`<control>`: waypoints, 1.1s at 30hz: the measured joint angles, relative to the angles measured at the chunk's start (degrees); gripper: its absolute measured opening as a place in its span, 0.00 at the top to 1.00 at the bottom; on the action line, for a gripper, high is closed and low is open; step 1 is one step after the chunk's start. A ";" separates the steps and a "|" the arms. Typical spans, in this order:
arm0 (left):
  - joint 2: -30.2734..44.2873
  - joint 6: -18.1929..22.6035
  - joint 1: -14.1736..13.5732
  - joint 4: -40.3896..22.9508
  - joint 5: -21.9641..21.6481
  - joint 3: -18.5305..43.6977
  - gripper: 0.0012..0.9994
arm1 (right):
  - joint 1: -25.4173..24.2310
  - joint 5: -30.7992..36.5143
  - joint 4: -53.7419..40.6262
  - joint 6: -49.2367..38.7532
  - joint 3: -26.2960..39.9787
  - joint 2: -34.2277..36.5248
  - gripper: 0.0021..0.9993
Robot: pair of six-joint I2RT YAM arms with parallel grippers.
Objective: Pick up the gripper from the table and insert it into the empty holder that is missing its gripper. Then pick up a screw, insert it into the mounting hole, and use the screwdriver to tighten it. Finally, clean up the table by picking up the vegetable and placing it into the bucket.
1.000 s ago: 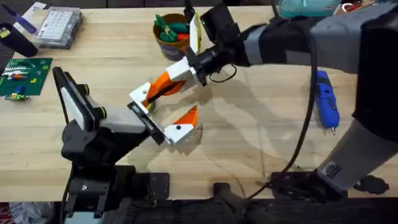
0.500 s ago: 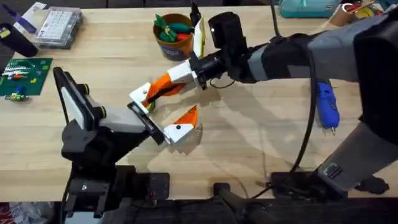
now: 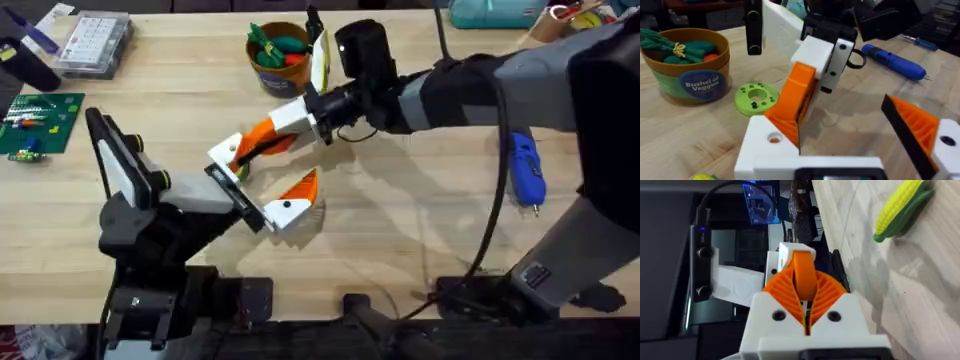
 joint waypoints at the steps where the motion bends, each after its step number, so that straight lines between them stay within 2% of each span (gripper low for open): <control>1: 0.00 0.00 0.00 0.00 0.00 0.00 0.01 | 0.00 0.00 0.01 0.01 0.00 0.00 0.98; 13: 0.00 0.00 0.00 0.00 0.09 0.00 0.01 | 0.00 -0.22 0.00 0.04 0.00 0.00 0.99; 21: -0.02 0.40 0.00 0.00 0.14 0.00 0.01 | 0.05 0.18 -0.49 0.44 -0.48 0.00 0.75; 33: -0.02 0.76 0.00 0.01 0.26 0.00 0.01 | 0.07 0.19 -0.75 0.42 -0.66 0.00 0.65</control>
